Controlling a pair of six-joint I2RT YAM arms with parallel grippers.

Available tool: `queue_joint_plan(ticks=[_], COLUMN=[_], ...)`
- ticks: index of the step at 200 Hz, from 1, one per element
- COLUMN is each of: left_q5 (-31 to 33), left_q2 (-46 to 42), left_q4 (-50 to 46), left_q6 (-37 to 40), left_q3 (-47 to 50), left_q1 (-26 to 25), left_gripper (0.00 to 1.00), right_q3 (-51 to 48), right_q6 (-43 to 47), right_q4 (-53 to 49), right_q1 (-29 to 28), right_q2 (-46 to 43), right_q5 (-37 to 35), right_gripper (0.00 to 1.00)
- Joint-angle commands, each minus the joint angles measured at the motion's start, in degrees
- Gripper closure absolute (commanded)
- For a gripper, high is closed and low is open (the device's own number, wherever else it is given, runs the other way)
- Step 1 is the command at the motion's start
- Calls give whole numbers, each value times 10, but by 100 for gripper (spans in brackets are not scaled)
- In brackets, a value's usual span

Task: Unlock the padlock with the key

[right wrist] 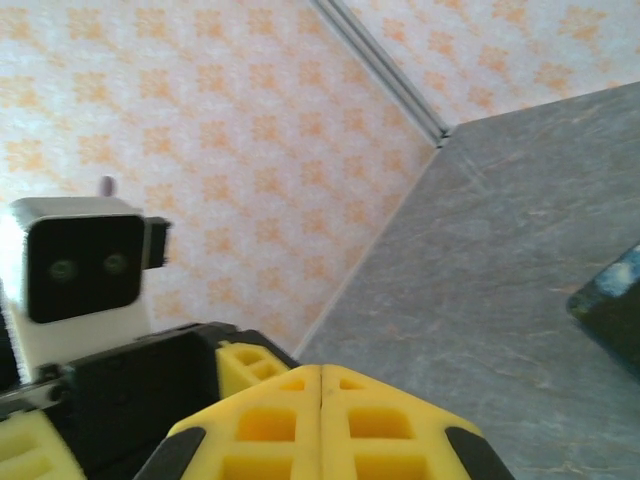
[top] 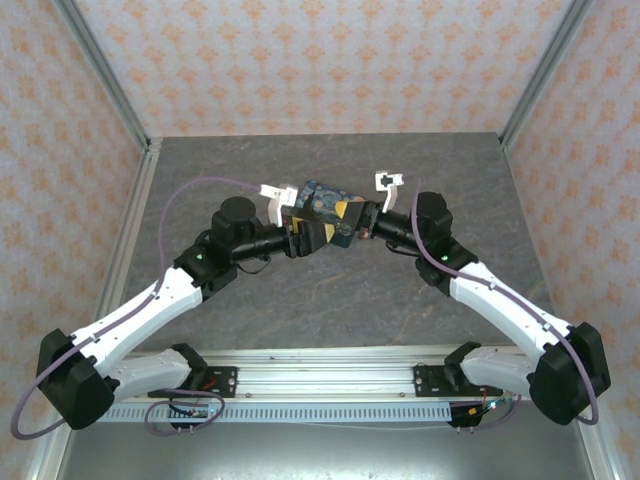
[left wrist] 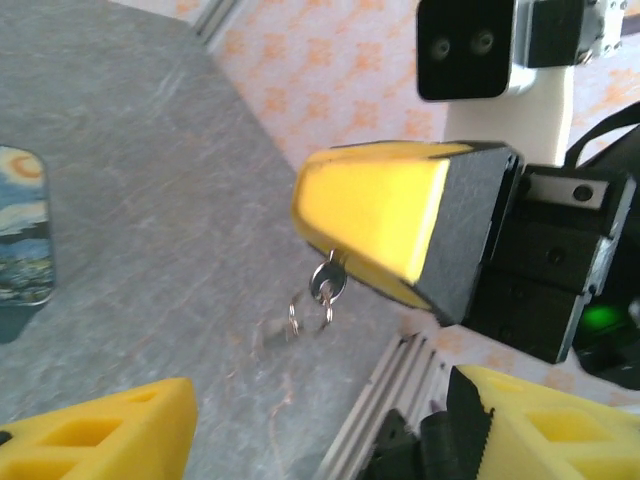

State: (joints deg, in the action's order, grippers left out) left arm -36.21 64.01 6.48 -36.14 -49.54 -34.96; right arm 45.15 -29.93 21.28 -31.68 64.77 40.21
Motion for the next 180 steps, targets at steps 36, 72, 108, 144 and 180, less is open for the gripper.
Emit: queue_joint_plan(ticks=[36, 72, 108, 144, 180], left_q5=[-29, 3, 12, 3, 4], left_q2=[36, 36, 45, 44, 57], left_q4=[220, 245, 311, 314, 316], left_q6=[-108, -134, -177, -179, -175], left_q3=[43, 50, 65, 61, 56], left_q1=[4, 4, 3, -2, -14], left_gripper=[40, 50, 60, 60, 60], right_q3=[-42, -42, -35, -31, -24], right_q6=[-154, -188, -187, -177, -173], right_q4=[181, 198, 187, 171, 168], right_q1=[2, 1, -2, -7, -13], right_q2=[-5, -3, -3, -3, 0], right_q5=[-16, -22, -14, -19, -19], right_gripper=[100, 100, 100, 100, 100])
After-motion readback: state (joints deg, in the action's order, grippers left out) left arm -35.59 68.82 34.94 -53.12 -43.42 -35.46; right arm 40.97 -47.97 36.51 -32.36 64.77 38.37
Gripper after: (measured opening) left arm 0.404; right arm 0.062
